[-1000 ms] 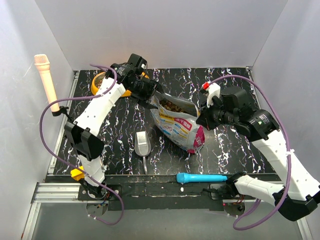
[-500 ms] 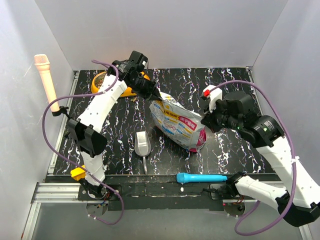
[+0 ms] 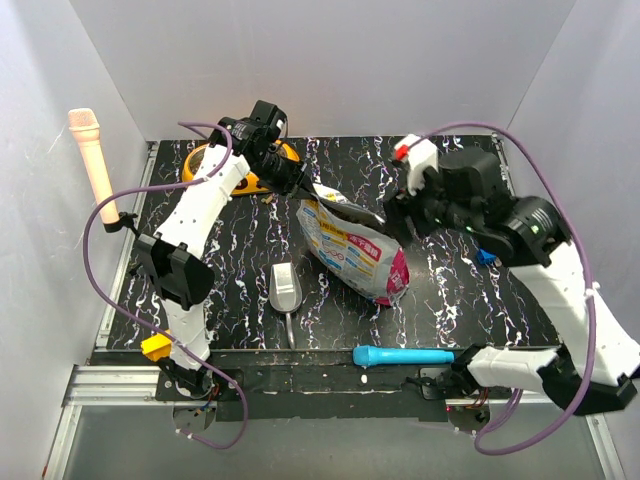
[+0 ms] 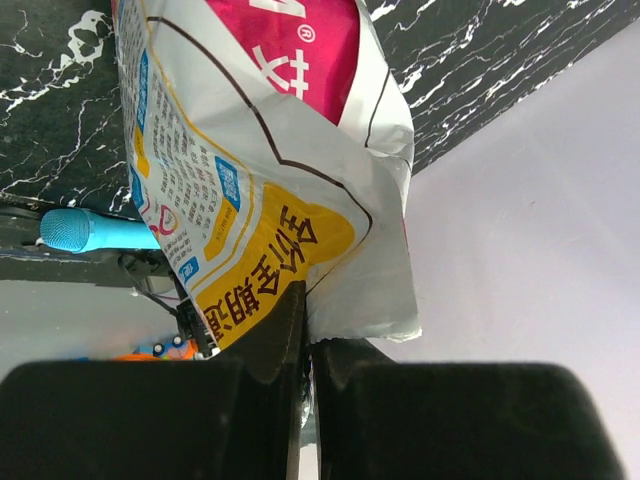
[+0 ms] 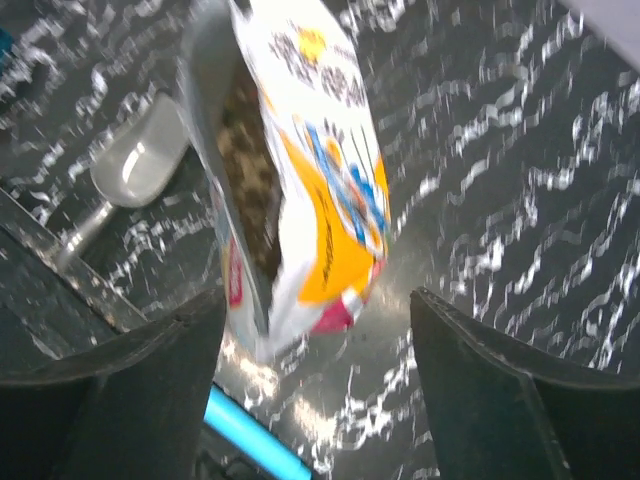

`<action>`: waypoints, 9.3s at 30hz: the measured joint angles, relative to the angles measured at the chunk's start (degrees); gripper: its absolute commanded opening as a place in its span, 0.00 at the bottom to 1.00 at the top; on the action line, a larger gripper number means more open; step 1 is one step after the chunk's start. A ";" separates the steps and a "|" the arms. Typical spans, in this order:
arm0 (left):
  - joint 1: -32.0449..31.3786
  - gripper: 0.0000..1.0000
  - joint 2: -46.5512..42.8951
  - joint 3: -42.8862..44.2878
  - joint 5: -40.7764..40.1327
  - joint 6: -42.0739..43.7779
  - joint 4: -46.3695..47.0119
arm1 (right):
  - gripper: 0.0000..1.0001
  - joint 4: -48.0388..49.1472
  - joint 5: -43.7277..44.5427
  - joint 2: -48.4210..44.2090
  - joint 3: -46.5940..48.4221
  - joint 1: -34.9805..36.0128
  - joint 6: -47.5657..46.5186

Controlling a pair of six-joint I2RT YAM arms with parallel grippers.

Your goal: Serve the pet food

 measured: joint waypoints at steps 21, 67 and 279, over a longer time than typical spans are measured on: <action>0.74 0.00 -0.90 -1.33 -0.42 -1.60 -0.33 | 0.79 -3.21 1.73 33.00 25.55 12.00 -0.81; -6.80 0.33 -6.34 -12.55 -1.64 -5.20 11.28 | 0.31 -6.75 12.52 27.36 15.15 14.03 -2.21; 0.70 0.14 -0.76 2.05 -2.62 -4.07 0.87 | 0.20 -3.80 12.44 10.27 -1.51 13.94 8.35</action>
